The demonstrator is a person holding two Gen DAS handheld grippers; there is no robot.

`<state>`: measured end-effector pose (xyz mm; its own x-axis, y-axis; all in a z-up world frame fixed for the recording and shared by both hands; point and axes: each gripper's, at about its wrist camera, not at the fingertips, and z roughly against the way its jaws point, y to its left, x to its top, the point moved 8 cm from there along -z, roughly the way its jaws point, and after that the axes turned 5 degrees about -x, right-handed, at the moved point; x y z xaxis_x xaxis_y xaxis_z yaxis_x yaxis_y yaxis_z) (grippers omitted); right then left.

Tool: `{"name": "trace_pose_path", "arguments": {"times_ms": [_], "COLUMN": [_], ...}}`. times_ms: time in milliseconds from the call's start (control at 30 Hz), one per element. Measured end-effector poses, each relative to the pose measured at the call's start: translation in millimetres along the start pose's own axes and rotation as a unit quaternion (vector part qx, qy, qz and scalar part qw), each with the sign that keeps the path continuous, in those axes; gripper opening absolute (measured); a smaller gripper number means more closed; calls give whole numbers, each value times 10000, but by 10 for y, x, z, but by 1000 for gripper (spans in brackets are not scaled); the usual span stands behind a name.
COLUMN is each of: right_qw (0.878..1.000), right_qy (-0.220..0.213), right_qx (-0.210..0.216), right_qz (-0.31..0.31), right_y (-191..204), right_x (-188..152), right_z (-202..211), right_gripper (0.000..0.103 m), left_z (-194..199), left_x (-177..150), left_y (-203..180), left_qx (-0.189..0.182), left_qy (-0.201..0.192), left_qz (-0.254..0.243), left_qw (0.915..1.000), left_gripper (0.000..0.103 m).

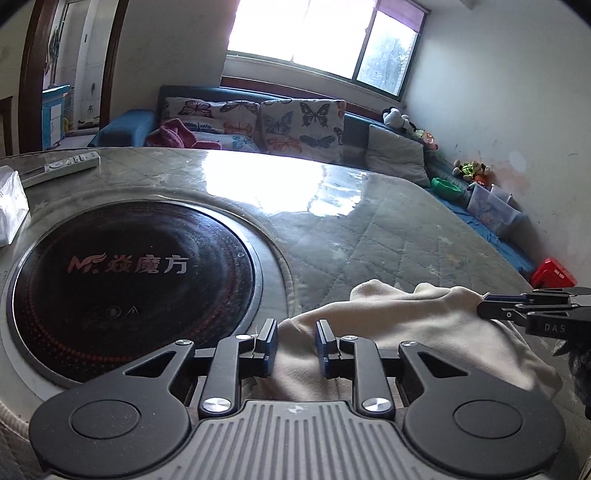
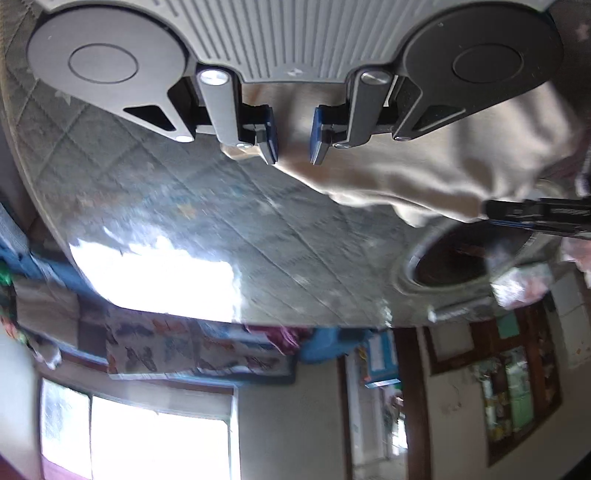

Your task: Fold clothes

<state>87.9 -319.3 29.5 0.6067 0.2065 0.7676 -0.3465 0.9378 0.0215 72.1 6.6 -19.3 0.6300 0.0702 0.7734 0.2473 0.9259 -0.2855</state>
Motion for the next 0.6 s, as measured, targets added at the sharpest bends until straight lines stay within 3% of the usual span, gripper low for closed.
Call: {"name": "trace_pose_path", "arguments": {"times_ms": [200,367,600], "right_qw": [9998,10000,9997], "right_qy": [-153,10,-186], "right_qx": [46,2,-29], "right_qz": [-95,-47,137], "right_y": [-29,-44,61], "right_x": [50,-6,47], "right_z": [83,-16,204], "right_gripper": [17,17,25], "left_z": [36,-21,79], "left_x": [48,28,72], "left_y": [-55,-48,-116], "left_qx": [-63,74,151], "left_qy": [-50,36,-23], "left_qz": [-14,-126,-134], "left_qw": [10000,9999,9998], "left_gripper": [24,25,32]}}
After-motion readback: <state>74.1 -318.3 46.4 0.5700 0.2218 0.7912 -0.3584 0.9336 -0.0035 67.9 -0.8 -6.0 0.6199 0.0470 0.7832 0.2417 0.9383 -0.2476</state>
